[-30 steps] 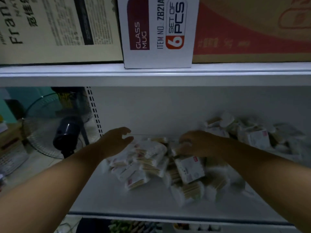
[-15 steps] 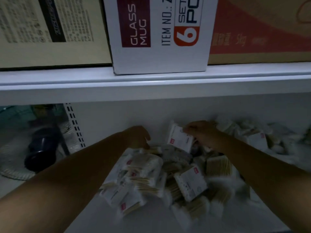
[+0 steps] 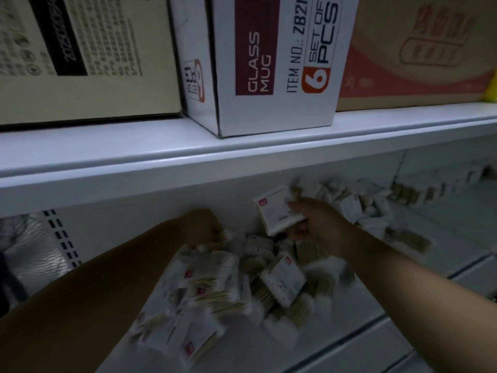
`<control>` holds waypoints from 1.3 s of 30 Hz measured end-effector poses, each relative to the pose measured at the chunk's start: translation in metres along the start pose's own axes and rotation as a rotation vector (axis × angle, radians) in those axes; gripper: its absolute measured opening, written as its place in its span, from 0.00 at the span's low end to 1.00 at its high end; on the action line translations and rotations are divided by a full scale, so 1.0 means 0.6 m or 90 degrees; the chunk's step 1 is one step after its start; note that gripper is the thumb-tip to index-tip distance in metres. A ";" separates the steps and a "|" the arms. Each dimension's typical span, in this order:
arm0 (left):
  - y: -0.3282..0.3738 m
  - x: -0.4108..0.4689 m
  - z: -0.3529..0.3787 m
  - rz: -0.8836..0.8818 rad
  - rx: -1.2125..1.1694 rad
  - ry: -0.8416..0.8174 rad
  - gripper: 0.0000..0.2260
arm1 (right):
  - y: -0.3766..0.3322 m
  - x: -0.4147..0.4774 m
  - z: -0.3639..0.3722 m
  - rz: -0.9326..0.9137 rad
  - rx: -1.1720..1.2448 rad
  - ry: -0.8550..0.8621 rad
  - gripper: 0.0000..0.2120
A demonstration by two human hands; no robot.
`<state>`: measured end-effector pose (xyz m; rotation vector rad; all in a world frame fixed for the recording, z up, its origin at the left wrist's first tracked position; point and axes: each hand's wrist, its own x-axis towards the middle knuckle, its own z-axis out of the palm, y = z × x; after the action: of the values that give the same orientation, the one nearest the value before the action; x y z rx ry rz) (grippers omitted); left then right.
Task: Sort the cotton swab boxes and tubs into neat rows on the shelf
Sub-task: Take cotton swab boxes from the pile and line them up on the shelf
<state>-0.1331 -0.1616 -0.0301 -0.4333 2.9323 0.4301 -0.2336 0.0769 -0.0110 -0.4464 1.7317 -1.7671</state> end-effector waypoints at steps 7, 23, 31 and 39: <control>0.018 -0.053 -0.036 0.268 -0.019 0.311 0.15 | -0.007 -0.064 0.000 -0.050 0.206 0.100 0.10; 0.310 -0.062 0.054 0.655 0.075 0.494 0.14 | 0.019 -0.199 -0.175 -0.149 0.153 0.114 0.11; 0.595 -0.021 0.160 0.224 -0.702 0.097 0.17 | 0.045 -0.274 -0.414 -0.165 0.163 0.190 0.08; 0.760 0.042 0.254 0.076 -0.928 0.027 0.16 | 0.078 -0.290 -0.592 -0.160 0.122 0.301 0.08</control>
<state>-0.2795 0.2959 -0.0613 -0.3473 2.1051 2.4897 -0.3178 0.4639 -0.0556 -0.1736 1.8482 -2.3414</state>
